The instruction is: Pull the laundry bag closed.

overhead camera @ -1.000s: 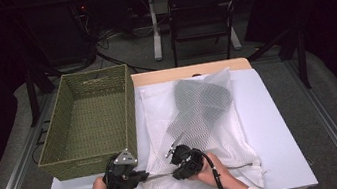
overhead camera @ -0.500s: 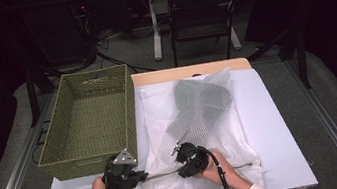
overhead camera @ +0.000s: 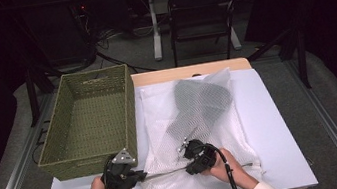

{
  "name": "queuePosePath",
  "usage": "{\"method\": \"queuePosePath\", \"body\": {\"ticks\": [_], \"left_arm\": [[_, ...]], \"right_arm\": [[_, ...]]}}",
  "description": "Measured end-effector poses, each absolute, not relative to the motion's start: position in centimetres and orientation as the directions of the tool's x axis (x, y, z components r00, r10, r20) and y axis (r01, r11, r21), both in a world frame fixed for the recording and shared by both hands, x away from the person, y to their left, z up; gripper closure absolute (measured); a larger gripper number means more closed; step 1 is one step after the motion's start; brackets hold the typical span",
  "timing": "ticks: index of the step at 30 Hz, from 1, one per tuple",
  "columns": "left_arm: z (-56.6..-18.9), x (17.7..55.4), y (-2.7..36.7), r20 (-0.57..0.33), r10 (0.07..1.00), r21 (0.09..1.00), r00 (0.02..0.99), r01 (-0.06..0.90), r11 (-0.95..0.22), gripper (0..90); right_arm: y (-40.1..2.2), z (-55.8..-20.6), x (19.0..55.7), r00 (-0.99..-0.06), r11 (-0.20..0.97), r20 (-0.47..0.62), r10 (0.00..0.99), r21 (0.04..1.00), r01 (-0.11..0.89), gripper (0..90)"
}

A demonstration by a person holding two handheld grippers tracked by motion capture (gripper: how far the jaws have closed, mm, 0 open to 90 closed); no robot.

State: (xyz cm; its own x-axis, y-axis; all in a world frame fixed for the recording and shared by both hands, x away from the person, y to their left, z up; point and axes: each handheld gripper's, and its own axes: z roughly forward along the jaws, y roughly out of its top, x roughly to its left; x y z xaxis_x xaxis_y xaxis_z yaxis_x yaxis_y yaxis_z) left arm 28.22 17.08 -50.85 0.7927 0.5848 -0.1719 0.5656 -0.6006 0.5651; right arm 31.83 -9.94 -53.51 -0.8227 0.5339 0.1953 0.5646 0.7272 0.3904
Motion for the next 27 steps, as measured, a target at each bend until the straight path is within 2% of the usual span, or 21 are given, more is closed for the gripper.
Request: {"method": "queuePosePath", "body": {"ticks": [27], "left_arm": [[-50.9,28.4,17.2,-0.168,0.588,0.555,0.791,0.569,-0.607,87.7]], "right_arm": [[-14.2,-53.0,31.4,-0.785,0.696,0.188,0.591,0.373,0.613,86.0]]}}
